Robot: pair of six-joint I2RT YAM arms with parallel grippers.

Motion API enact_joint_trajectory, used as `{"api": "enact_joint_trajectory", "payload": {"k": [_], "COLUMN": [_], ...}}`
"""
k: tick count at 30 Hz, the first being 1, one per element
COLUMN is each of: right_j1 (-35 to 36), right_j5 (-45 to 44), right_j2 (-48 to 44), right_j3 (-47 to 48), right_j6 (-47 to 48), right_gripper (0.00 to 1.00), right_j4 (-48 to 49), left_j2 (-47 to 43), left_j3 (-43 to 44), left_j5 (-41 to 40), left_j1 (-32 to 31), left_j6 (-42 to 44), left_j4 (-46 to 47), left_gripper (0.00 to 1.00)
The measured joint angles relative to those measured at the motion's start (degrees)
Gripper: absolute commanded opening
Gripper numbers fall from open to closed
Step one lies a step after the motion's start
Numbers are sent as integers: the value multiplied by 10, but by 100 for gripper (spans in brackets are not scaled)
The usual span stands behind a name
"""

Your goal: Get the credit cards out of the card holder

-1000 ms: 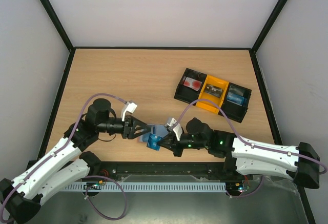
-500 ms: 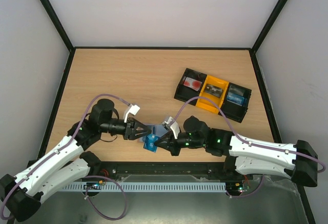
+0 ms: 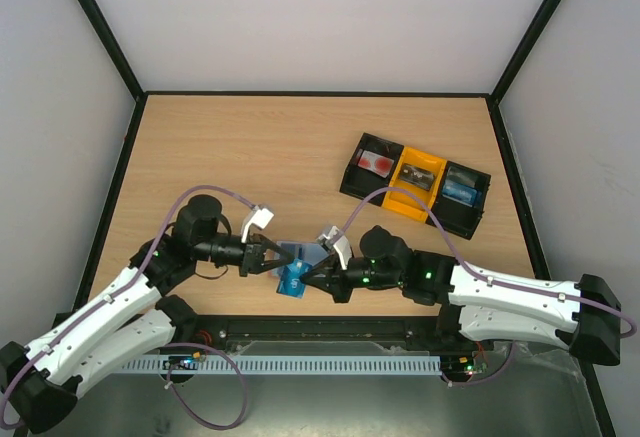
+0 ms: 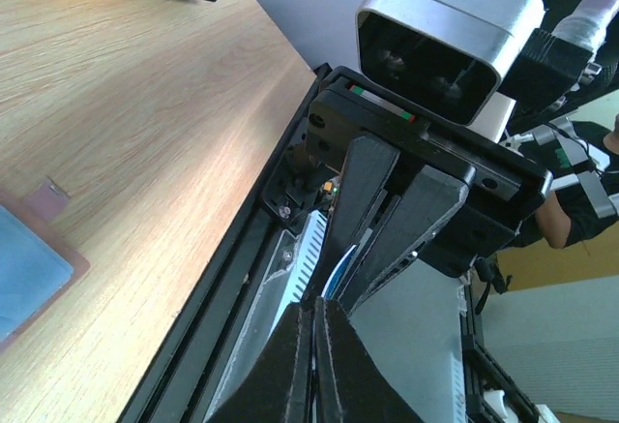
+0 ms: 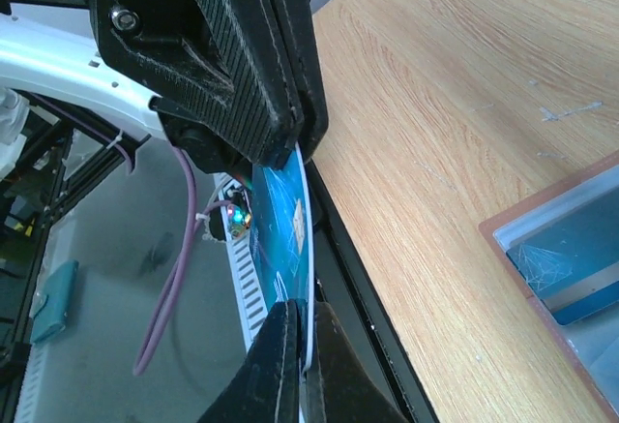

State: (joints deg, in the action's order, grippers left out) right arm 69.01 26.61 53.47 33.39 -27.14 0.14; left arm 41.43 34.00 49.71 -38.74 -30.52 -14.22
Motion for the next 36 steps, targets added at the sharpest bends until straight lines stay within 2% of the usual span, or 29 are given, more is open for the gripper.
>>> {"api": "enact_joint_trajectory", "payload": {"k": [5,8,13,16,20,24,28,33,36], "right_j1": [0,0,0,0,0,0,0,0,0], "right_j5": [-27,-88,-184,-234,-289,-327,-343,-329,-309], "right_j2": [-2,-18,-69,-88,-88,-68,-22,67,122], "right_j3": [0,-6,-52,-101,-172,-209,-197,-149,-119], "right_j6": [-28,-62,-148,-227,-326,-392,-424,-443,-458], "right_gripper": [26,38,56,63,65,66,66,65,57], "right_j4": [3,18,92,158,261,348,442,536,585], "left_j2": [-7,-9,-13,-35,-83,-126,-153,-148,-144], "left_j3": [0,2,3,-5,-38,-66,-99,-119,-124], "left_j5": [-17,-48,-122,-176,-246,-332,-398,-428,-431], "left_j1": [0,-1,-1,-1,-1,-1,-1,-2,-2], "left_j6": [-2,-19,-83,-142,-215,-279,-331,-373,-388], "left_j4": [1,2,38,93,173,213,253,279,299], "left_gripper": [3,3,3,3,3,3,3,3,3]}}
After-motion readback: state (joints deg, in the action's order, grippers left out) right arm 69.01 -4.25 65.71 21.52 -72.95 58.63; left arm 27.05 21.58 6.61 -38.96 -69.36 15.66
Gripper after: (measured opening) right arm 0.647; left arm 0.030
